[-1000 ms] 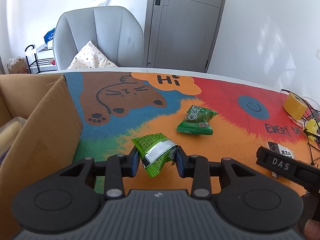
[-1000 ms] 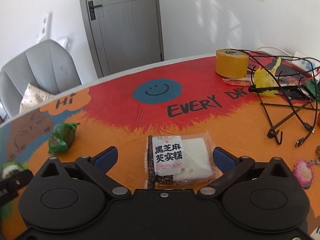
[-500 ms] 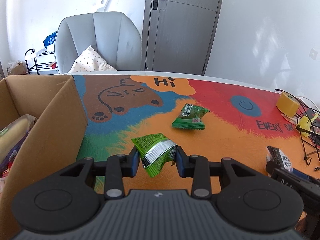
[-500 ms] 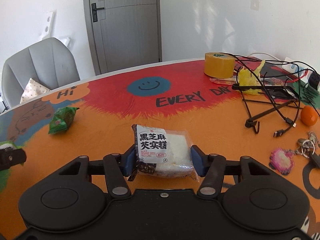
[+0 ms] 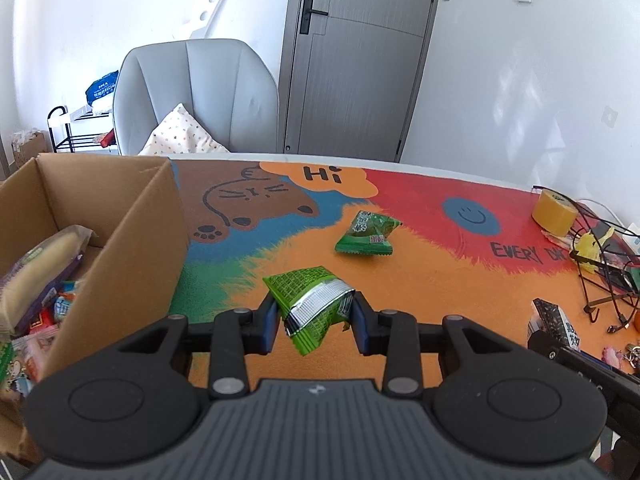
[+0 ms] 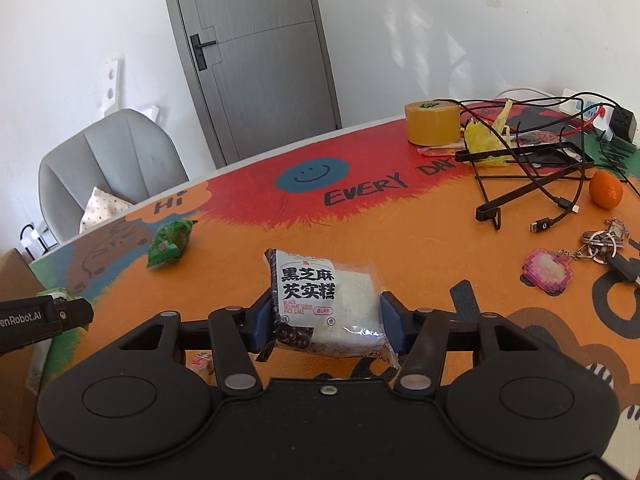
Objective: Organize snacks
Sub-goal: 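Carry the green pack and sesame cake pack over the box with both grippers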
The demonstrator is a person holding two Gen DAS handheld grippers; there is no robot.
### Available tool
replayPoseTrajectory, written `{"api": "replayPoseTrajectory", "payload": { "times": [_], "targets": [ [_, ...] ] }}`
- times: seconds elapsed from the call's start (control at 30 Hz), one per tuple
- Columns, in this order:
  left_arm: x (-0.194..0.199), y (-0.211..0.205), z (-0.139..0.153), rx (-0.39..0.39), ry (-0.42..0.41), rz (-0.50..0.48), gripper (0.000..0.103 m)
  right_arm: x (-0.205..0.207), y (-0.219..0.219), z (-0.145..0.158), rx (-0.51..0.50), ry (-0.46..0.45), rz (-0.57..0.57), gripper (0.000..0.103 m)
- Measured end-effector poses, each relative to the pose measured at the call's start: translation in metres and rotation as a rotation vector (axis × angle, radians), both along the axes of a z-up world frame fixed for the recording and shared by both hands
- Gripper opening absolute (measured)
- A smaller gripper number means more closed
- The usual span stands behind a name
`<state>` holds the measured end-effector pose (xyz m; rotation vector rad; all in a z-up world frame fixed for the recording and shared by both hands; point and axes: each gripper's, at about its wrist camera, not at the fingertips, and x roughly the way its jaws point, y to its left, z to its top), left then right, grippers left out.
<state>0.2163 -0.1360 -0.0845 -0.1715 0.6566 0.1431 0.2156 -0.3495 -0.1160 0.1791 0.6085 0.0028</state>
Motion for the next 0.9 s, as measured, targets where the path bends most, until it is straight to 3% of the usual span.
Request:
{"api": "replayPoseTrajectory", "payload": {
  "times": [0.33,0.9],
  "targets": [
    [-0.021,0.017,0.022,0.003,-0.068,-0.002,0.036,-0.018,0.019,0.017,0.026,-0.058,0.005,0.054],
    [-0.052,0.057,0.053,0.017,-0.143,0.065,0.036,-0.033,0.063,0.043,0.073,-0.135,0.107,0.054]
  ]
}}
